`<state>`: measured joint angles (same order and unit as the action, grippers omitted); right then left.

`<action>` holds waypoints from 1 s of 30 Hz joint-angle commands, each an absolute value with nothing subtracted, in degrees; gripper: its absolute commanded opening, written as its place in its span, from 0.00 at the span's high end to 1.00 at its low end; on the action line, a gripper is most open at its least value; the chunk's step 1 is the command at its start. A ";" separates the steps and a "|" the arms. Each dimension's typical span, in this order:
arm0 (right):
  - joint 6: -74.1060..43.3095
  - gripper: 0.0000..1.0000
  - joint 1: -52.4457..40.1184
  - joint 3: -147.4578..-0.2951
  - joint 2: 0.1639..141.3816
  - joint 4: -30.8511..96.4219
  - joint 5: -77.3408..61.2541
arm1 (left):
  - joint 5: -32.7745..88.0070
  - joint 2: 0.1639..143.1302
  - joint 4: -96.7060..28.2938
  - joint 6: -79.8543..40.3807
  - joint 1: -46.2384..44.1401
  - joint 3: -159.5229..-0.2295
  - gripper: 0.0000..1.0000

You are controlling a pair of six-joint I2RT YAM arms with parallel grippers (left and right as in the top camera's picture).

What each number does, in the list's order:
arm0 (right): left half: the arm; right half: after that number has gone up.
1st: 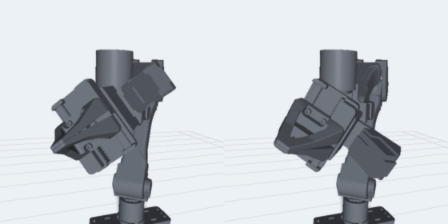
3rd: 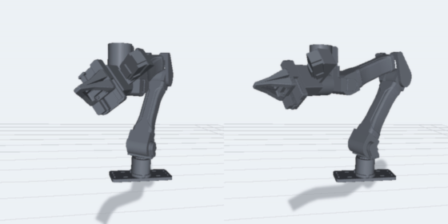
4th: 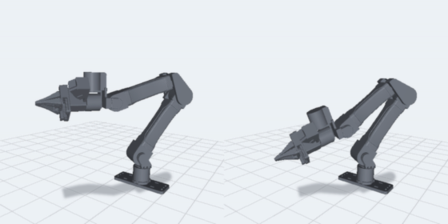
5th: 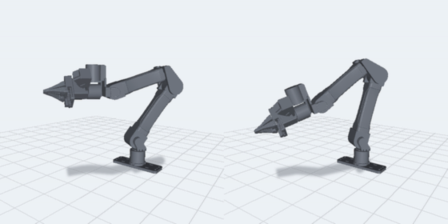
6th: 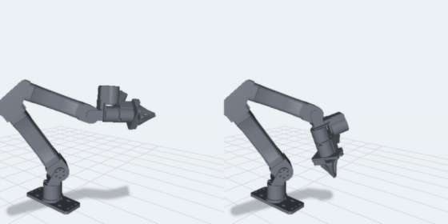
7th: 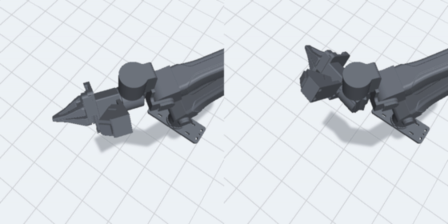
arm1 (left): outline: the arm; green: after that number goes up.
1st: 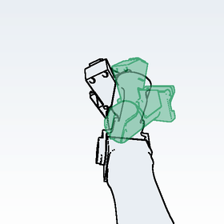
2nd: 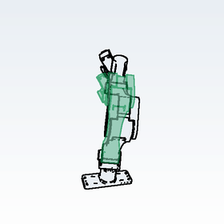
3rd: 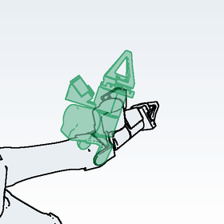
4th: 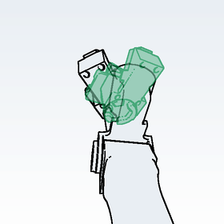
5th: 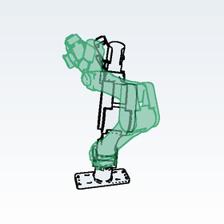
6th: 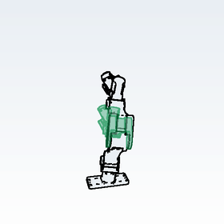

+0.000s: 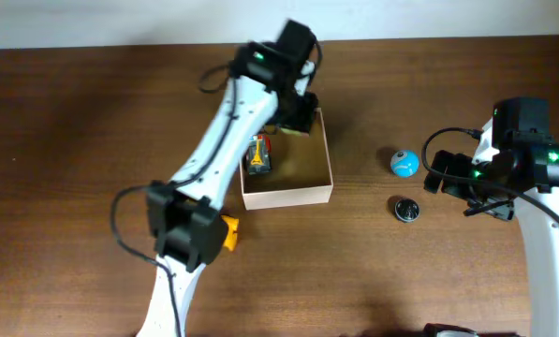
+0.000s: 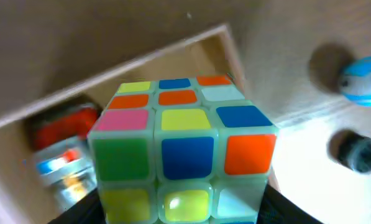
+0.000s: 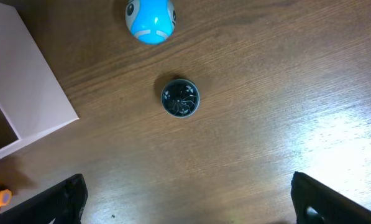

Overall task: Pack container
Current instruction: 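Place the Rubik's cube into the box beside the truck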

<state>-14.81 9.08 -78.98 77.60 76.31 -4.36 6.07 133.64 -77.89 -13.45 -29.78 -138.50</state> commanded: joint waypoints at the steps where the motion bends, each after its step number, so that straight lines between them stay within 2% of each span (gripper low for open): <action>1: -14.87 0.01 9.54 -80.05 77.62 76.38 -3.81 | 6.17 136.75 -75.26 -20.91 -30.79 -133.32 0.44; 14: -14.90 0.01 9.54 -80.05 77.62 76.73 -3.81 | 6.20 139.00 -72.14 -21.85 -31.27 -132.03 0.43; 18: -14.90 0.01 9.54 -80.05 77.62 76.86 -3.81 | 6.22 139.02 -69.04 -21.87 -32.53 -132.03 0.35; 22: -14.87 0.01 9.54 -80.05 77.62 77.17 -3.81 | 6.26 139.00 -68.53 -21.89 -32.93 -132.05 0.34; 23: -14.87 0.01 9.54 -80.05 77.62 77.17 -3.81 | 6.28 138.96 -68.58 -21.89 -32.91 -132.18 0.25; 24: -14.90 0.01 9.54 -80.05 77.62 77.14 -3.81 | 6.28 138.96 -68.79 -21.89 -32.91 -132.38 0.05; 26: -14.90 0.01 9.54 -80.05 77.62 77.14 -3.84 | 6.26 138.96 -69.80 -21.85 -32.86 -133.27 0.00; 30: -14.90 0.01 9.54 -80.05 77.62 77.17 -3.84 | 6.24 138.96 -74.56 -21.54 -32.71 -138.12 0.00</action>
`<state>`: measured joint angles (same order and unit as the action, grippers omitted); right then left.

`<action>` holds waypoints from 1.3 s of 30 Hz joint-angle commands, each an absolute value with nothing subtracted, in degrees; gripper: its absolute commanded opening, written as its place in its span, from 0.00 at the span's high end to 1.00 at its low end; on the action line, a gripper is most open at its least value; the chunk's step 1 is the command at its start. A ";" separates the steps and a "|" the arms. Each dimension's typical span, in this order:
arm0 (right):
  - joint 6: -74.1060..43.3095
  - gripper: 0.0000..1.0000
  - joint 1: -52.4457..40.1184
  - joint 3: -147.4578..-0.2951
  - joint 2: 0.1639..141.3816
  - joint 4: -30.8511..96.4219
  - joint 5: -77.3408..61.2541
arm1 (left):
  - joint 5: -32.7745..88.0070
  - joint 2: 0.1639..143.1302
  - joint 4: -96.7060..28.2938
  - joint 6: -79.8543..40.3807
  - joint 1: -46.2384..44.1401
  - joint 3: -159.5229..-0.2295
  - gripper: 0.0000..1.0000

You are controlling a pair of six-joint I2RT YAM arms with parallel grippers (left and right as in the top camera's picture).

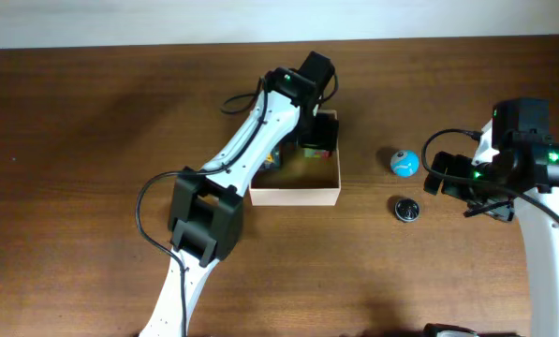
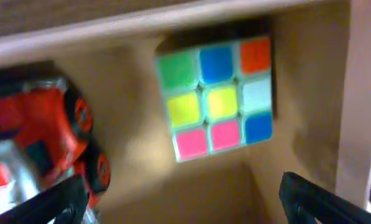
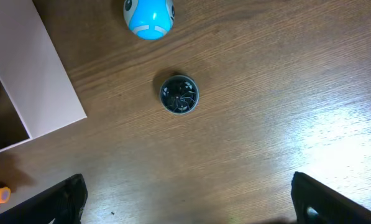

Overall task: Pack container
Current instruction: 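Place the Rubik's cube into the box beside the truck, then move the left gripper to the yellow plush toy and grasp it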

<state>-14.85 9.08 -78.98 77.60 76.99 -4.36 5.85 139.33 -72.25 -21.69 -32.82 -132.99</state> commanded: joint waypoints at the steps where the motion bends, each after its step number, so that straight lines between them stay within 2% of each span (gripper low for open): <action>1: -14.87 0.01 9.54 -80.05 77.62 77.17 -3.84 | 6.20 138.96 -76.49 -21.17 -32.58 -140.18 0.00; 9: -14.90 0.01 9.54 -80.05 77.62 77.14 -3.81 | 6.17 138.96 -96.68 -11.40 -30.22 -162.82 0.01; 11: -14.90 0.01 9.54 -80.05 77.62 77.17 -3.81 | 9.63 137.60 -96.71 -4.45 -28.97 -164.62 0.01; 18: -14.87 0.01 9.54 -80.05 77.62 78.06 -3.81 | 11.57 127.92 -96.71 -4.60 -21.19 -164.55 0.04; 22: -14.90 0.01 9.54 -80.05 77.62 78.08 -3.84 | 6.70 120.81 -96.71 -3.95 -17.89 -162.12 0.03; 24: -14.90 0.01 9.54 -80.05 77.62 78.06 -3.84 | 1.96 114.93 -96.71 -2.90 -16.71 -157.14 0.00; 29: -14.90 0.01 9.54 -80.05 77.62 78.06 -3.84 | -4.34 102.63 -96.71 -2.96 -16.34 -138.67 0.01; 34: -14.90 0.01 9.54 -80.05 77.62 78.04 -3.84 | -4.58 94.17 -96.42 -3.88 -16.32 -116.73 0.01; 35: -14.90 0.01 9.54 -80.05 77.62 78.04 -3.84 | -4.54 92.47 -94.65 -4.67 -16.32 -107.85 0.01; 38: -14.90 0.01 9.43 -80.05 77.62 78.04 -3.84 | -4.08 91.72 -89.34 -5.15 -16.32 -95.33 0.01; 39: -14.90 0.01 9.43 -80.05 77.62 78.04 -3.84 | -3.62 91.81 -82.81 -5.96 -16.32 -85.67 0.01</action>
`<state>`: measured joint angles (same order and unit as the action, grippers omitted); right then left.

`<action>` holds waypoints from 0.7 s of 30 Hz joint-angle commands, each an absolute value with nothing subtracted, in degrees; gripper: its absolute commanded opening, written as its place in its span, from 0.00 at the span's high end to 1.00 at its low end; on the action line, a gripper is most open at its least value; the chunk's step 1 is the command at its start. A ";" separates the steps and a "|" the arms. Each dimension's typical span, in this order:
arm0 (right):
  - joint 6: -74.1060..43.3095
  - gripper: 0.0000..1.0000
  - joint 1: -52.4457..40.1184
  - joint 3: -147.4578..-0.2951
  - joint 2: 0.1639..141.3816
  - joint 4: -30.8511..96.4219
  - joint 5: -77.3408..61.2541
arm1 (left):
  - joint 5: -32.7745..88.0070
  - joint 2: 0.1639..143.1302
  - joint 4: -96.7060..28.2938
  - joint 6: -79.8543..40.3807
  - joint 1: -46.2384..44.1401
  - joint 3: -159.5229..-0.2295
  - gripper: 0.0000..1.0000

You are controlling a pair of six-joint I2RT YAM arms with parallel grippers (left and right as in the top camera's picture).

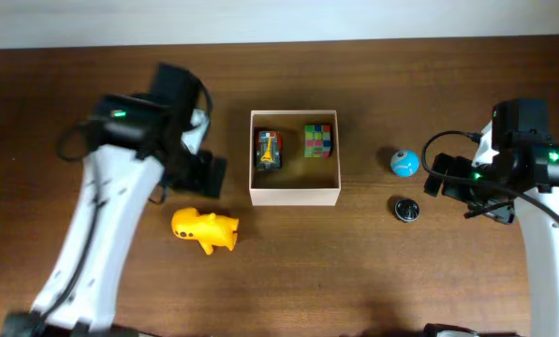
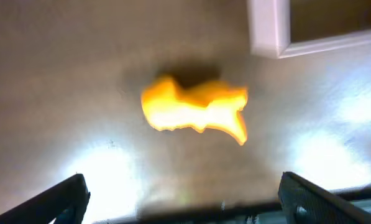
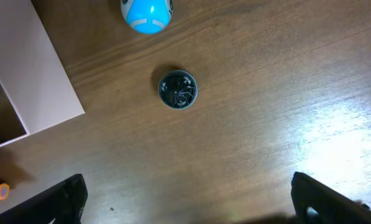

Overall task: Pack container
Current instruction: 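Move the left gripper to the yellow plush toy and grasp it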

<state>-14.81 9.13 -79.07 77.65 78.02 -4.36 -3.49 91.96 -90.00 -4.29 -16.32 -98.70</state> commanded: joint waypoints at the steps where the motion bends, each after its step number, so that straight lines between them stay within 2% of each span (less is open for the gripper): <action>1: -14.90 0.01 9.43 -80.05 77.62 78.06 -3.84 | -3.18 91.81 -79.70 -6.15 -16.32 -81.73 0.01; 6: -14.90 0.01 9.43 -80.05 77.62 78.02 -3.84 | -1.10 91.90 -67.85 -6.20 -16.34 -67.96 0.01; 11: -15.14 0.01 9.43 -80.05 77.62 77.38 -3.84 | -0.84 91.90 -60.20 -6.17 -16.34 -61.91 0.00; 13: -15.14 0.01 9.43 -80.05 77.62 77.38 -3.86 | -0.82 91.90 -56.42 -6.17 -16.34 -59.33 0.06; 17: -15.11 0.01 9.43 -80.05 77.62 77.41 -3.86 | -0.82 91.92 -50.24 -6.17 -16.34 -54.81 0.11; 19: -15.11 0.01 9.43 -80.05 77.62 77.41 -3.86 | -0.82 91.92 -48.03 -6.17 -16.34 -52.84 0.20; 21: -15.14 0.01 9.43 -80.05 77.62 77.38 -3.86 | -0.80 91.92 -46.83 -6.17 -16.34 -51.57 0.39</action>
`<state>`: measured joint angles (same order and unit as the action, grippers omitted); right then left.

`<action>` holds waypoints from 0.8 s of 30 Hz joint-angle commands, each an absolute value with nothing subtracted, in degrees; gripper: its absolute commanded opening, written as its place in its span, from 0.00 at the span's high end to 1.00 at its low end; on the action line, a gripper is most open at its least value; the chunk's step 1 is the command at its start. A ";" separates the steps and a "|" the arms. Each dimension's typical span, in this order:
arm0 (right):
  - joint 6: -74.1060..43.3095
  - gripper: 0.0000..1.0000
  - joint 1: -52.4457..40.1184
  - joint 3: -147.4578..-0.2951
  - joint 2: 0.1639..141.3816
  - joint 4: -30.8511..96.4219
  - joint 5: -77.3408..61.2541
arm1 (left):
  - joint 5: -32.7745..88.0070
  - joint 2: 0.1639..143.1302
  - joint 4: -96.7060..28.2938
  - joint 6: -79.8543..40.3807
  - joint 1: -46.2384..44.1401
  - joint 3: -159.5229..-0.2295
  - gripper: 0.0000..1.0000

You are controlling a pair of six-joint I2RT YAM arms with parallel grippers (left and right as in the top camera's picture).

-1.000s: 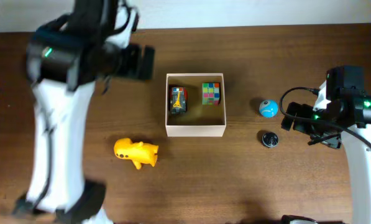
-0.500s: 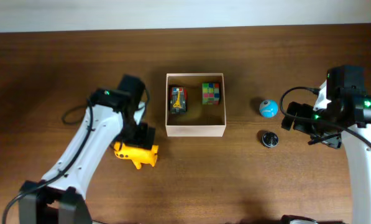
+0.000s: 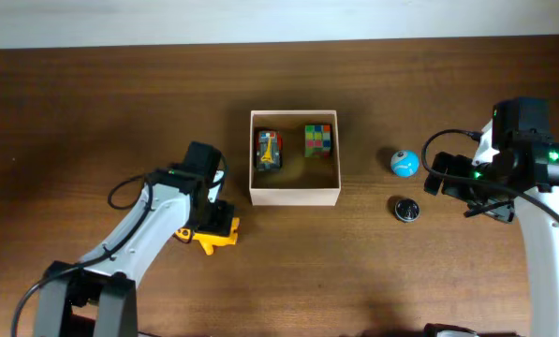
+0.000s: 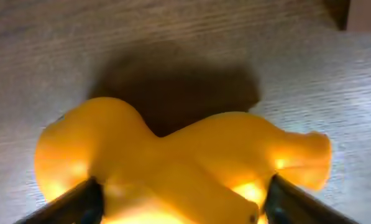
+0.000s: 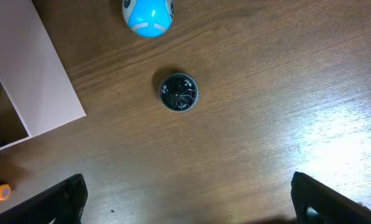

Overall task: Pack container
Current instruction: 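Move the left gripper to the yellow plush toy and grasp it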

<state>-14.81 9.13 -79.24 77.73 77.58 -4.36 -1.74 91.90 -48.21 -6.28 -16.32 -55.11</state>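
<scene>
A yellow toy animal (image 4: 173, 155) lies on the table left of the open white box (image 3: 293, 195) and fills the left wrist view. My left gripper (image 4: 184, 202) is low over it, open, with one finger on each side of its middle. Seen from overhead, the left gripper (image 3: 210, 223) covers most of the yellow toy (image 3: 217, 238). Inside the box sit a red toy car (image 3: 268, 150) and a colour cube (image 3: 318, 140). My right gripper (image 5: 188, 208) hangs open over bare wood, below a black round disc (image 5: 178, 93) and a blue ball (image 5: 148, 15).
From overhead, the blue ball (image 3: 404, 163) and the black disc (image 3: 407, 209) lie right of the box, between it and the right gripper (image 3: 462, 192). The front half of the box floor is bare. The wooden table (image 3: 92, 103) stretches wide on the left.
My left gripper was higher, behind and left of the yellow toy; now it is down on it, fingers straddling its body. The right arm, box, ball and disc have not moved.
My left gripper held the colour cube over the box beside the toy car. Then it was open with the cube lying in the box's back right corner. Later it was left of the box above the yellow toy, and now it straddles that toy. The right arm stayed put.
</scene>
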 commanded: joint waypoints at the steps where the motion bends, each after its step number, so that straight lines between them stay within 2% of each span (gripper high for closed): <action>1: -15.14 0.01 9.43 -80.05 77.62 77.38 -3.86 | -0.80 91.92 -46.44 -6.17 -16.34 -51.20 0.44; 6: -15.11 0.01 9.43 -80.03 77.62 77.38 -3.86 | -0.82 91.92 -45.01 -6.15 -16.34 -50.70 0.81; 9: -15.14 0.01 9.43 -80.05 77.62 77.38 -3.86 | -0.82 91.90 -44.01 -6.15 -16.34 -50.72 0.97; 13: -15.11 0.01 9.43 -80.05 77.62 77.38 -3.86 | -0.82 91.88 -44.45 -6.15 -16.34 -51.75 0.98; 16: -15.11 0.01 9.43 -80.05 77.62 77.38 -3.86 | -0.86 91.35 -49.32 -6.15 -16.34 -55.90 0.98; 24: -15.11 0.01 9.43 -80.05 77.62 77.36 -3.86 | -0.80 88.99 -66.15 -4.45 -17.43 -79.35 0.98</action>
